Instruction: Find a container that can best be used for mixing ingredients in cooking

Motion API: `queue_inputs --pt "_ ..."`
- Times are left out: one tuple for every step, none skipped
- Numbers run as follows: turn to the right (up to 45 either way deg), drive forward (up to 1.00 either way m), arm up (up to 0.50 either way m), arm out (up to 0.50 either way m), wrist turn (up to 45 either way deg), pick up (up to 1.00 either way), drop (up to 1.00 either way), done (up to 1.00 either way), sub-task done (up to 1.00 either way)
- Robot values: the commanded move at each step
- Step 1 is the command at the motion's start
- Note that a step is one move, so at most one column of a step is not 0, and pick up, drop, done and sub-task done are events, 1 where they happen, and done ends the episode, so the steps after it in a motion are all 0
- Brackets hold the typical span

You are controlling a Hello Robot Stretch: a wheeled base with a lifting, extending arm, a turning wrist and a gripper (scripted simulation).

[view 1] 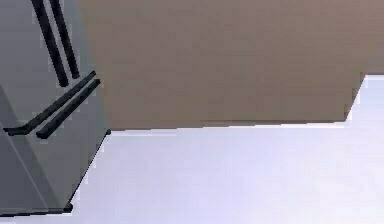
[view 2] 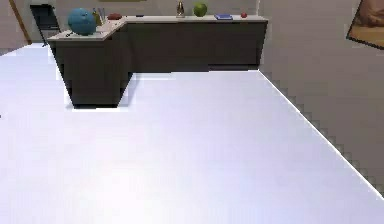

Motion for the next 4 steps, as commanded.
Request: queue_inputs --pt "-33.0 0.0 0.0 0.0 0.0 0.0 0.0 0.0 0.0" --pt "0.0 0.3 0.0 0.0 0.0 0.0 0.0 0.0 0.0" --pt "-45.0 0.0 0.0 0.0 0.0 0.0 0.0 0.0 0.0" --pt "-45.0 0.0 0.0 0.0 0.0 0.0 0.0 0.0 0.0"
